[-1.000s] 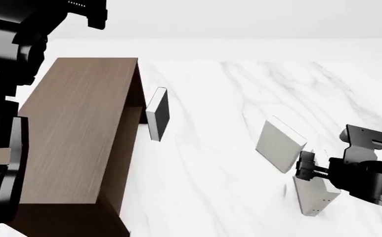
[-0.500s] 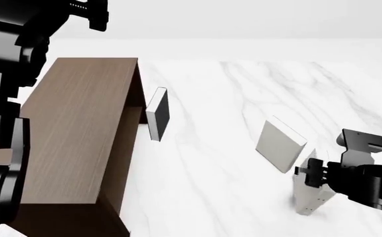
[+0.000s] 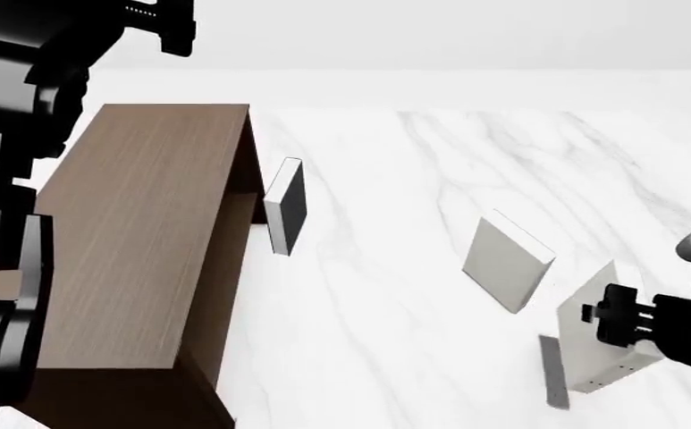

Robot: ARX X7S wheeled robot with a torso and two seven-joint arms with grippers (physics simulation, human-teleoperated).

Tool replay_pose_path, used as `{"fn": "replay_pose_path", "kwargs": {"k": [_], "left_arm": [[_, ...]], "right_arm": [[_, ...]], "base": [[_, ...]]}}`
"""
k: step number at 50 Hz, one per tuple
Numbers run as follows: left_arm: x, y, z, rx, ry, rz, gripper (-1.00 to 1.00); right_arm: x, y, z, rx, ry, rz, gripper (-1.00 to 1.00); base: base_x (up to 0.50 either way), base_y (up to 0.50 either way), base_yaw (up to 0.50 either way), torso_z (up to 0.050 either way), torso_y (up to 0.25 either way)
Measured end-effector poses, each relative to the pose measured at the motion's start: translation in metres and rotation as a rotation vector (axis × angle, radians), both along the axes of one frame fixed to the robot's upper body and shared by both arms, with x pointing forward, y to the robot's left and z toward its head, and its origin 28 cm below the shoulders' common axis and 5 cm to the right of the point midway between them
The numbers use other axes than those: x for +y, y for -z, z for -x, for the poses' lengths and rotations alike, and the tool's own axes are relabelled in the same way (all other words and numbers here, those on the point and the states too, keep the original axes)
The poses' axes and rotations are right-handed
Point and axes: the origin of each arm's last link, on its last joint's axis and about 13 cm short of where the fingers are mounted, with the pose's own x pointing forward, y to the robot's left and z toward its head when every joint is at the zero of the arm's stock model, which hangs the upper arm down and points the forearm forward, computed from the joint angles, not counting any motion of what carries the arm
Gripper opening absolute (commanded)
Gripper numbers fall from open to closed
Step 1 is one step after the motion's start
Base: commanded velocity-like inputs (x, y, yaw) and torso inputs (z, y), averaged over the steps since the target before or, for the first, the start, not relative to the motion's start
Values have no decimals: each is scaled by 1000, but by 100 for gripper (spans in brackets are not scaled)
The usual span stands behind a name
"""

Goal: Pick up the book on the right and place it under the cabinet shelf.

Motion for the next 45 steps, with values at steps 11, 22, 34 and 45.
{"fn": "replay_pose_path", "kwargs": {"k": [11,22,34,45], "left_arm": [[-2,-2,1,-6,7,3,100],[-2,-7,3,-14,11,3,100],[-2,-12,6,-22,10,2,100],[0,-15,10,-29,8,2,100]], "right_arm": [[10,-17,34,-77,-60,-47,-100],[42,-15,47,-140,-159,-164,-100],[80,-8,37,-162,-262,-273,-100],[116,-3,10,-174,-344,-358,-100]], "base": [[0,0,0,0,1],[0,0,0,0,0],[0,0,0,0,1],[0,0,0,0,1]]}}
